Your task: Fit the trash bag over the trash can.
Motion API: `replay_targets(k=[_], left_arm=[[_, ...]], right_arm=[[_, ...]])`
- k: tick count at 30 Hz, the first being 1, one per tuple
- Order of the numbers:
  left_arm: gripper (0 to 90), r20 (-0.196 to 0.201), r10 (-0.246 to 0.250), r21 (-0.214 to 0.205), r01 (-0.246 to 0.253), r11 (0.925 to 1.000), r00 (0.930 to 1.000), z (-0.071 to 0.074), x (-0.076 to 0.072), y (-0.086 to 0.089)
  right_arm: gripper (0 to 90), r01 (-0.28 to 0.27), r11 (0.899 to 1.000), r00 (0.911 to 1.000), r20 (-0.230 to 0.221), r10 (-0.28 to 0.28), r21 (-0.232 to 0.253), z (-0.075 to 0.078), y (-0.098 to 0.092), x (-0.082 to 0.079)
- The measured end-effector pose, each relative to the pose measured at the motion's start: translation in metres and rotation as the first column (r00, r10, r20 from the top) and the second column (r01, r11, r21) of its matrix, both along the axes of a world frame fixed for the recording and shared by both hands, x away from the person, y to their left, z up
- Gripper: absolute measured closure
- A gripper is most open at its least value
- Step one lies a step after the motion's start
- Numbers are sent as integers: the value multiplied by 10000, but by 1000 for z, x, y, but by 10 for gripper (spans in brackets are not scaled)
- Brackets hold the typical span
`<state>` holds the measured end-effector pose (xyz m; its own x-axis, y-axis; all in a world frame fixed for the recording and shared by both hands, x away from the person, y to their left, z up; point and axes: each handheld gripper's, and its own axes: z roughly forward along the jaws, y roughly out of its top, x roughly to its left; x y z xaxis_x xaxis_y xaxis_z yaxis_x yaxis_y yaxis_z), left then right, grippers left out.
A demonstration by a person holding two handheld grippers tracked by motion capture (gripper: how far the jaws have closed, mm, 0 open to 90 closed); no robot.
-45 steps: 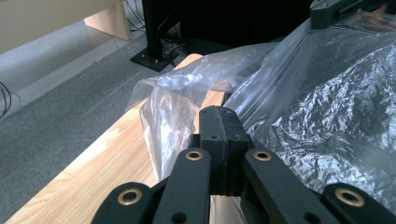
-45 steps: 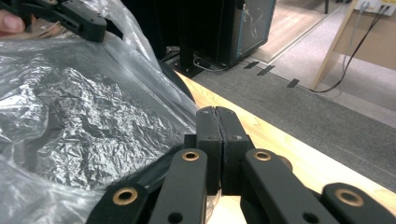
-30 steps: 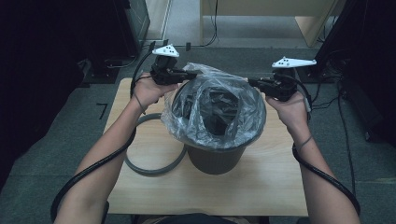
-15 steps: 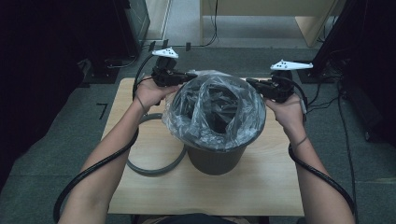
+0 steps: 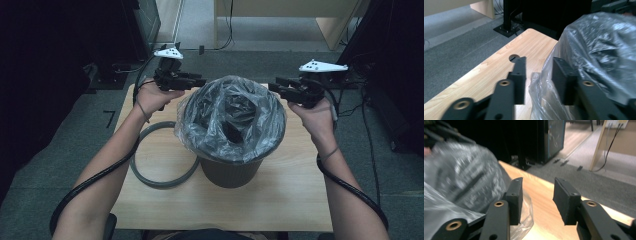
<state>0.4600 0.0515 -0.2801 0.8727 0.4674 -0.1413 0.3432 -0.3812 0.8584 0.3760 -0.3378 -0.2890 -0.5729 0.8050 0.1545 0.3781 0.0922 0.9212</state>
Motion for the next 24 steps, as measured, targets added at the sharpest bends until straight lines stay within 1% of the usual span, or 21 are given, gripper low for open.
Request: replay_targets(k=[1, 3, 4, 5, 6, 8, 9, 11, 13, 15, 17, 19, 22, 24], left_arm=[[586, 5, -79, 23, 79, 10000, 10000, 2, -1, 1], [575, -4, -194, 44, 194, 9998, 9998, 5, -4, 2], [577, 58, -206, 74, 206, 9998, 9998, 7, -6, 2], [574, 100, -234, 37, 233, 9997, 9997, 8, -8, 2], [561, 60, -294, -31, 294, 9996, 9996, 10, -9, 3], [555, 62, -266, -102, 267, 9996, 9996, 13, -12, 4], [552, 33, -342, -172, 342, 9993, 9994, 15, -15, 5], [544, 127, -515, -204, 517, 9985, 9986, 19, -22, 7], [525, 19, -683, -292, 684, 9972, 9977, 22, -28, 8], [516, -20, -831, -327, 830, 9960, 9965, 25, -36, 8], [508, 16, -925, -218, 925, 9955, 9957, 26, -43, 8], [505, -25, -920, -83, 919, 9957, 9958, 26, -51, 8], [489, 22, -1099, -91, 1099, 9939, 9939, 27, -62, 10], [478, 127, -1252, -187, 1254, 9919, 9921, 28, -70, 11]], right_arm=[[590, -69, 9995, 10000, -36, 70, 296, 4, -3, -2], [602, -403, 9960, 9990, -172, 418, 792, 10, -5, -4], [604, -575, 9950, 9979, -239, 596, 817, 12, -4, -6], [607, -727, 9945, 9968, -283, 750, 749, 14, -2, -7], [607, -869, 9941, 9956, -295, 890, 654, 15, 1, -9], [598, -1104, 9925, 9933, -299, 1120, 532, 17, 5, -13], [591, -1191, 9916, 9923, -293, 1207, 514, 19, 7, -15], [564, -1382, 9887, 9898, -277, 1399, 576, 22, 8, -21], [535, -1529, 9865, 9876, -282, 1548, 583, 26, 10, -27], [510, -1646, 9853, 9858, -260, 1659, 452, 30, 12, -35], [483, -1720, 9846, 9847, -233, 1728, 326, 32, 14, -40], [451, -1812, 9829, 9829, -272, 1821, 333, 33, 16, -45], [408, -2023, 9784, 9786, -288, 2036, 426, 33, 19, -52], [378, -2189, 9750, 9750, -310, 2201, 382, 32, 23, -56]])
